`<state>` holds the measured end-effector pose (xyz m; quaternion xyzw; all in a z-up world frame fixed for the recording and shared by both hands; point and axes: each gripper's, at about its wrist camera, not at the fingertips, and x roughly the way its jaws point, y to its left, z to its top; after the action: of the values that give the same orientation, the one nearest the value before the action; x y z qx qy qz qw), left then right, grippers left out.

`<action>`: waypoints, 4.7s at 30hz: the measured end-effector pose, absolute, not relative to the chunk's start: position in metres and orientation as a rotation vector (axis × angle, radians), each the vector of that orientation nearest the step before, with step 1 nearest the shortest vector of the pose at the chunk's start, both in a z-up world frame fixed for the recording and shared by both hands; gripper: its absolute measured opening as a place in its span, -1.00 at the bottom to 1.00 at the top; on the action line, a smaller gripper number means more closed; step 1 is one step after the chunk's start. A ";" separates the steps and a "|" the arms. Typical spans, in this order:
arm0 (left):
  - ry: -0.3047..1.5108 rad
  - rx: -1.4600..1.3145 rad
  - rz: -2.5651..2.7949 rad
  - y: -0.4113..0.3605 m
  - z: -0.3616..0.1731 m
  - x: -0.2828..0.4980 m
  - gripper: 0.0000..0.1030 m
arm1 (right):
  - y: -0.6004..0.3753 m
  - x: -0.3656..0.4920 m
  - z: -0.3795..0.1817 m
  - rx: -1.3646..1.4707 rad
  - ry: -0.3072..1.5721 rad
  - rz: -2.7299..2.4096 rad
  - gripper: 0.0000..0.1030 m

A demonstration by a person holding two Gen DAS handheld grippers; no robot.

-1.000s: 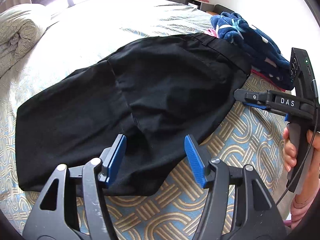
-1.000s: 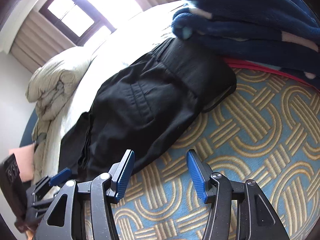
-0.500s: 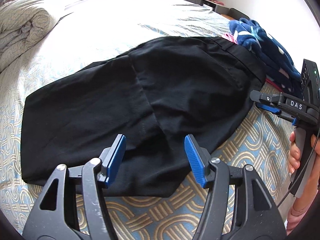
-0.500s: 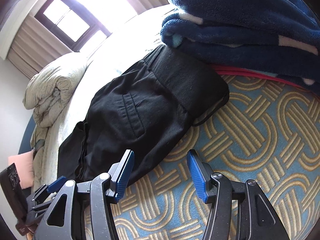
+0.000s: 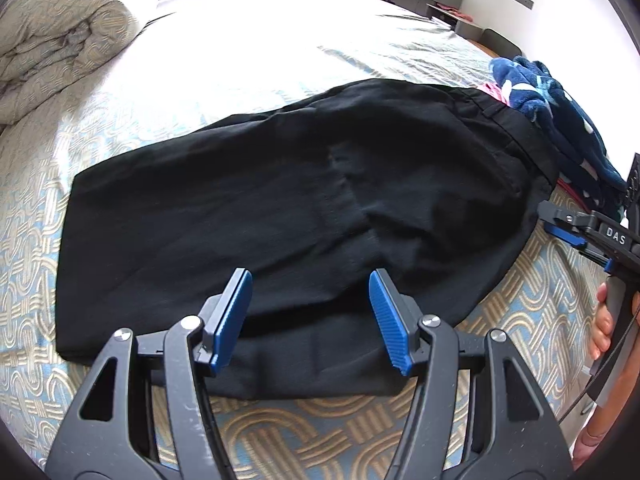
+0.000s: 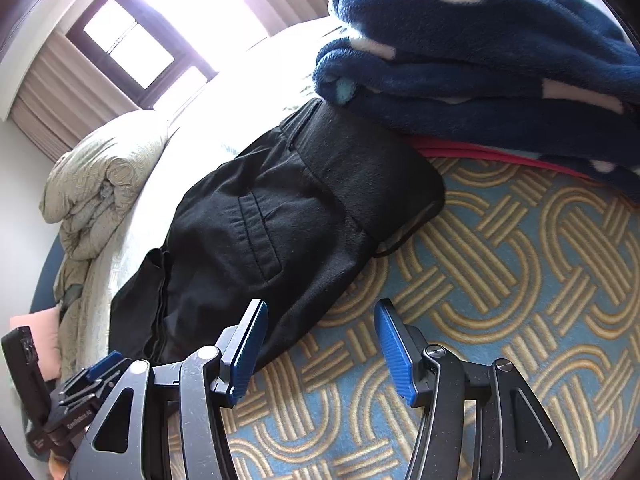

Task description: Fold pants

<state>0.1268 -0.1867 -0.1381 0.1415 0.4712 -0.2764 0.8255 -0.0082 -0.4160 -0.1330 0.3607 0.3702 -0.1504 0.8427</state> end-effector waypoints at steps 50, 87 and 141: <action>1.014 0.051 -0.792 -0.137 -0.101 0.113 -0.46 | -0.391 0.036 -0.061 0.509 0.530 -0.288 -0.66; 1.214 -0.192 -0.736 -0.108 -0.159 0.170 0.50 | -0.249 0.047 -0.078 0.246 0.740 0.045 0.29; 1.133 -0.203 -0.740 -0.046 -0.158 0.250 -0.67 | -0.257 0.127 -0.102 0.305 0.875 0.002 0.30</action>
<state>0.2502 -0.0458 -0.1581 -0.0937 0.5235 -0.3416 0.7749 0.1265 -0.2566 -0.1018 0.1470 0.4219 0.0012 0.8947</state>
